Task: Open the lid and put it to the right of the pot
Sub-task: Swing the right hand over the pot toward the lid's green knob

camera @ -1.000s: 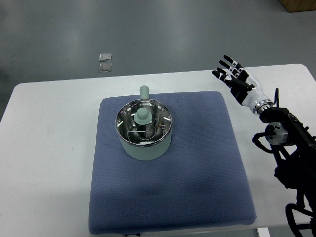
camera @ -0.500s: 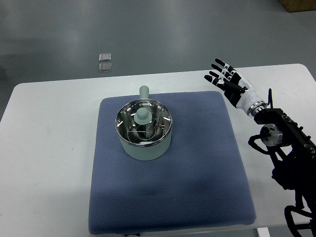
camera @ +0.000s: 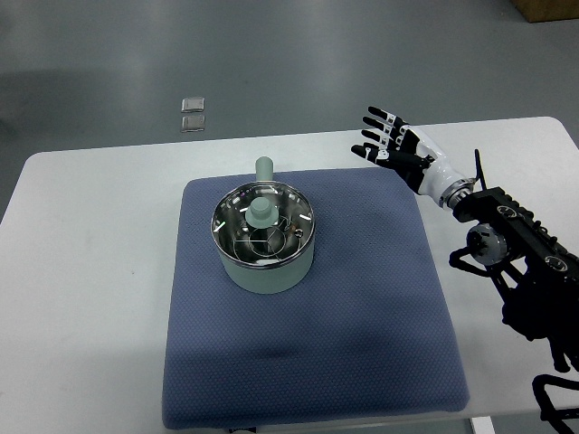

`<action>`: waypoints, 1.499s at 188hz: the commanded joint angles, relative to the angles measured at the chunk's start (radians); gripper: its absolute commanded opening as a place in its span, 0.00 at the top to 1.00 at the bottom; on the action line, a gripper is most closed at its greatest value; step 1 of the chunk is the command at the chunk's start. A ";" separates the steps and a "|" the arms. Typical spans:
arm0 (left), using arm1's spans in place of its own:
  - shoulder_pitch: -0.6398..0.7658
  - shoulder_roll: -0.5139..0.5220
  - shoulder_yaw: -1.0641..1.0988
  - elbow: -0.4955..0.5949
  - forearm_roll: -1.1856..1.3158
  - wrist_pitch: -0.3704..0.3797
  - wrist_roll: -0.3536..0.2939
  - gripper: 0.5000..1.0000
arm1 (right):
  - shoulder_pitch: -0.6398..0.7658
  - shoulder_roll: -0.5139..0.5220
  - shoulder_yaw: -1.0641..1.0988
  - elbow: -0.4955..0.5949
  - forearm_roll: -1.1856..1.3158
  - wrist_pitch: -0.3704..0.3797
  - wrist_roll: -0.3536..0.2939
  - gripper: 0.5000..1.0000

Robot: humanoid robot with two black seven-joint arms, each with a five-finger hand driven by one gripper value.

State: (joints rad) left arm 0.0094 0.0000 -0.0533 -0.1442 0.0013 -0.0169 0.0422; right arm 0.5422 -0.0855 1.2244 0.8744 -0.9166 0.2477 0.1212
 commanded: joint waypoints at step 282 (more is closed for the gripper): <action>0.001 0.000 0.000 0.000 0.000 0.000 -0.001 0.00 | 0.872 -0.237 -1.315 0.156 -0.011 -0.192 0.347 0.20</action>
State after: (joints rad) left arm 0.0092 0.0000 -0.0537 -0.1442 0.0013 -0.0169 0.0418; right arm 1.3350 -0.3308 0.0233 1.0219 -0.9102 0.0672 0.4660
